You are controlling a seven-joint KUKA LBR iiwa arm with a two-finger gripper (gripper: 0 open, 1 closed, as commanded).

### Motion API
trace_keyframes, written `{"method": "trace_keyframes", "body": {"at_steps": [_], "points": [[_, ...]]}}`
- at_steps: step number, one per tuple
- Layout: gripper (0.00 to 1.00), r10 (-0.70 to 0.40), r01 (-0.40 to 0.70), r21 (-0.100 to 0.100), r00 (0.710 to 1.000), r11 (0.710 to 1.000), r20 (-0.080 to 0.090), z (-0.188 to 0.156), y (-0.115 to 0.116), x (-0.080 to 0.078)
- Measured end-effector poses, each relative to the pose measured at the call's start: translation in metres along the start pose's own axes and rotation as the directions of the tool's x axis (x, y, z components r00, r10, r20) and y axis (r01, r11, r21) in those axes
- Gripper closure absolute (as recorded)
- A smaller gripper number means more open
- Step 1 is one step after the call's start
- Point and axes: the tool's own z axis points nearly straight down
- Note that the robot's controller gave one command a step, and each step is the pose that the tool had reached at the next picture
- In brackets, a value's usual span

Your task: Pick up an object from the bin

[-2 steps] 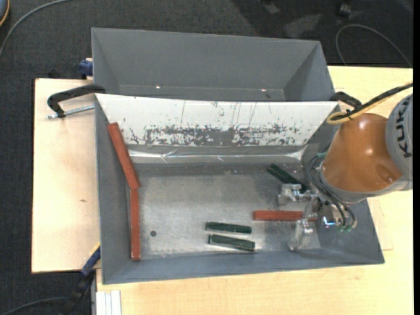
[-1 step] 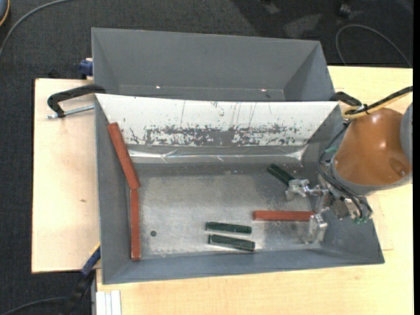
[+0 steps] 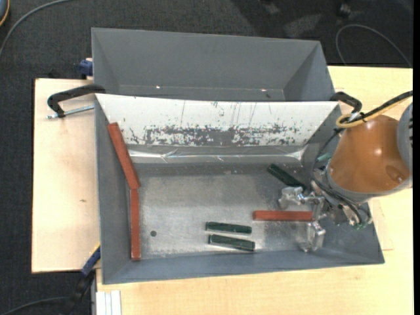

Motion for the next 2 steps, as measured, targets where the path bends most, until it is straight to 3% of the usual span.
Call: {"method": "trace_keyframes", "body": {"at_steps": [1,2], "points": [[1.0,0.001,-0.001,0.001,1.0,1.0,0.001,0.0,0.0,0.0],[1.0,0.002,-0.002,0.007,1.0,1.0,0.012,-0.081,-0.001,-0.003]]}}
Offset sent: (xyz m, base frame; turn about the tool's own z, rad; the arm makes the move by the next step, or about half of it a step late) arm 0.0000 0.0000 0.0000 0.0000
